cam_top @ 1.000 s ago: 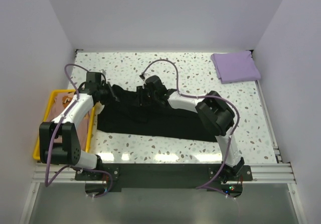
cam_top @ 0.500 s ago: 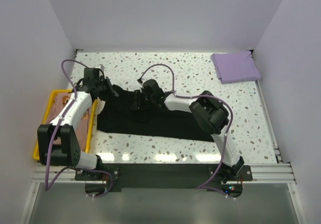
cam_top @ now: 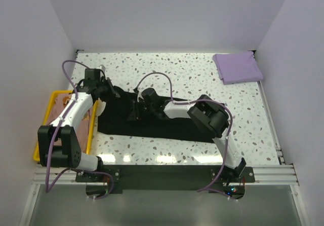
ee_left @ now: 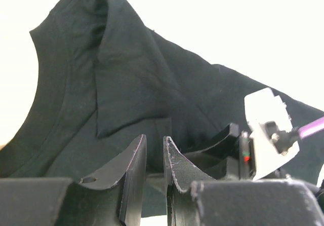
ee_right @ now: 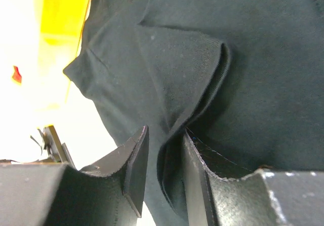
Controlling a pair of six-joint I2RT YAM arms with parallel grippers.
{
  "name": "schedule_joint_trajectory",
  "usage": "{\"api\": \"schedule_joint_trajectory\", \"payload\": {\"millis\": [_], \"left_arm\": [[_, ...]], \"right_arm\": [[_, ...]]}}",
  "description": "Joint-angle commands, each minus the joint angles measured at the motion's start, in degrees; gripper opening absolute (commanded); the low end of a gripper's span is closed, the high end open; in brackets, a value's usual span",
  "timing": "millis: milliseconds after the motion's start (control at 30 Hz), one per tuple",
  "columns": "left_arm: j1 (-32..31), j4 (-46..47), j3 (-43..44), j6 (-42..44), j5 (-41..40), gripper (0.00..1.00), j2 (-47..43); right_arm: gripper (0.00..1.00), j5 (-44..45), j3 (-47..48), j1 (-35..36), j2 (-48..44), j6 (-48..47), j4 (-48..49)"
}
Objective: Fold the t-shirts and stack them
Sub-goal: Fold the tshirt
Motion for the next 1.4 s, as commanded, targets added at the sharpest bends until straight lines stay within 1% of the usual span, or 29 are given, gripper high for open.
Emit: {"api": "schedule_joint_trajectory", "payload": {"millis": [0,267,567,800,1000,1133,1233,1267,1333,1367], "left_arm": [[0.55,0.38,2.05,0.76,1.06,0.25,-0.61],[0.55,1.61,0.82,0.32,1.59,0.25,0.71],[0.64,1.96,0.56,-0.03,1.15,0.25,1.67],[0.64,1.78,1.35,-0.30,0.97,0.26,2.55],[0.64,1.52,1.87,-0.39,1.15,0.27,2.73],[0.64,1.78,0.91,-0.82,2.02,0.27,2.55],[0.47,3.80,-2.42,-3.10,3.52,0.26,1.68],[0.29,5.20,-3.56,-3.72,3.96,0.26,1.32],[-0.85,6.26,-6.55,-5.83,3.53,0.24,0.54],[-1.38,6.96,-7.43,-6.44,3.17,0.23,0.18]], "right_arm": [[0.35,-2.19,-2.41,1.79,-4.08,-1.40,4.99],[0.37,-2.72,-5.76,2.94,-6.28,-2.28,8.86],[0.43,-4.13,-6.37,4.17,-7.69,-4.30,11.15],[0.44,-6.75,-6.29,5.48,-7.34,-5.27,12.47],[0.44,-6.85,-6.02,6.36,-6.46,-6.50,11.33],[0.44,-5.63,-6.90,6.36,-7.77,-7.12,10.63],[0.44,-1.85,-7.25,6.28,-11.63,-10.01,6.68],[0.43,3.47,-6.99,6.02,-14.17,-10.98,1.88],[0.43,7.63,-7.33,5.14,-17.08,-13.34,-5.16],[0.43,9.91,-8.12,3.48,-20.31,-13.36,-6.76]]}}
